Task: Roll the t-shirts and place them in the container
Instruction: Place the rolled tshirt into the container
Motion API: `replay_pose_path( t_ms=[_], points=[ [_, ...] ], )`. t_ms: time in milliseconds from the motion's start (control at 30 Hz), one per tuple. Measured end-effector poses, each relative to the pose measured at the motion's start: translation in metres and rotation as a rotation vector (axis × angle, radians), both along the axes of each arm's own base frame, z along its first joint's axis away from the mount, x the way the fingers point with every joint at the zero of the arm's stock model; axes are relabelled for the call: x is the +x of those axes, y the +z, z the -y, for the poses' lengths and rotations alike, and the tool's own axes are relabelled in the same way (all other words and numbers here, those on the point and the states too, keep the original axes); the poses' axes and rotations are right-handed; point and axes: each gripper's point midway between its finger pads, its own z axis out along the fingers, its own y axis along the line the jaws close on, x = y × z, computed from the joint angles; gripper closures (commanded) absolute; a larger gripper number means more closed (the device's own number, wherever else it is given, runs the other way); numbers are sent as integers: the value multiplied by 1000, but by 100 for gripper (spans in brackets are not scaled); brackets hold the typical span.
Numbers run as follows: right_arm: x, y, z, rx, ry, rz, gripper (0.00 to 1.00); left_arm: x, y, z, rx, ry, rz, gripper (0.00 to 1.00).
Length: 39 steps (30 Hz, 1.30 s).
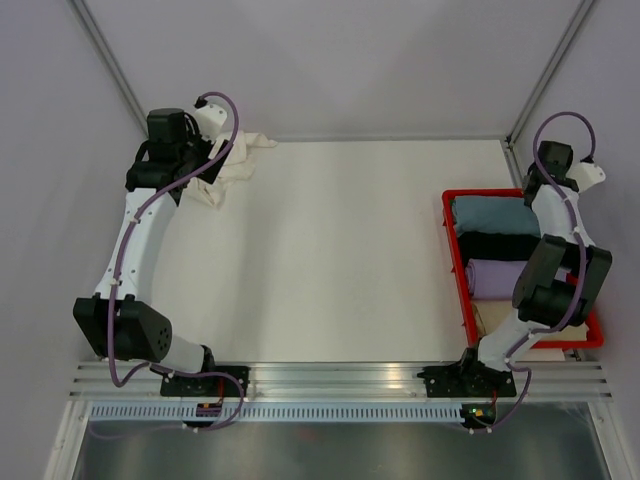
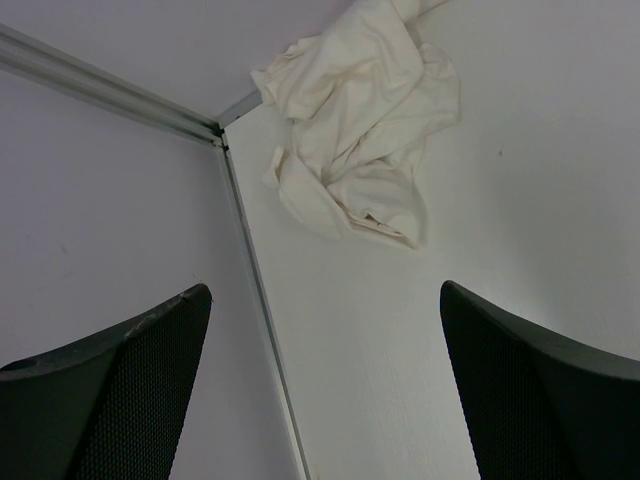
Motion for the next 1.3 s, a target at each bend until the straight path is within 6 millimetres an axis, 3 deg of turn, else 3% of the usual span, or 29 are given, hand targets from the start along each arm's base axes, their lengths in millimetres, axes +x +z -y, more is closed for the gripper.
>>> replay_pose_path(
  t_ms=[67, 200, 267, 333, 400, 500, 567, 667, 833, 1000, 1067, 1133, 1233, 1300],
  points=[
    [12, 22, -17, -29, 87, 30, 100, 0, -1, 0, 0, -1, -3, 0],
    [36, 67, -75, -36, 269, 171, 100, 0, -3, 0, -1, -2, -6, 0],
    [38, 71, -107, -12, 353, 217, 100, -1, -4, 0, -1, -2, -9, 0],
    [33, 54, -135, 35, 419, 208, 100, -2, -6, 0, -1, -3, -14, 0],
    [25, 24, -151, 88, 450, 168, 100, -4, -8, 1, -1, -4, -17, 0],
    [-6, -31, -161, 162, 442, 62, 100, -8, -11, 1, -2, -5, -23, 0],
    [-23, -54, -163, 192, 425, 24, 100, -10, -12, 0, -2, -5, -25, 0],
    [-33, -59, -165, 202, 417, 34, 100, -10, -13, 0, -1, -5, -27, 0],
    [-22, -39, -165, 186, 451, 51, 100, -10, -14, 0, -2, -5, -28, 0],
    [8, 22, -148, 129, 459, 157, 100, -10, -14, 0, -2, -5, -28, 0],
    [11, 42, -123, 113, 407, 215, 100, -11, -14, 0, -2, -5, -28, 0],
    [0, 48, -85, 108, 308, 244, 100, -10, -14, 0, -2, -5, -28, 0],
    [-24, 32, -28, 122, 137, 228, 100, -11, -14, 0, -2, -5, -28, 0],
    [-35, 10, -6, 145, 57, 183, 100, -10, -13, 0, -2, -5, -28, 0]
  ],
)
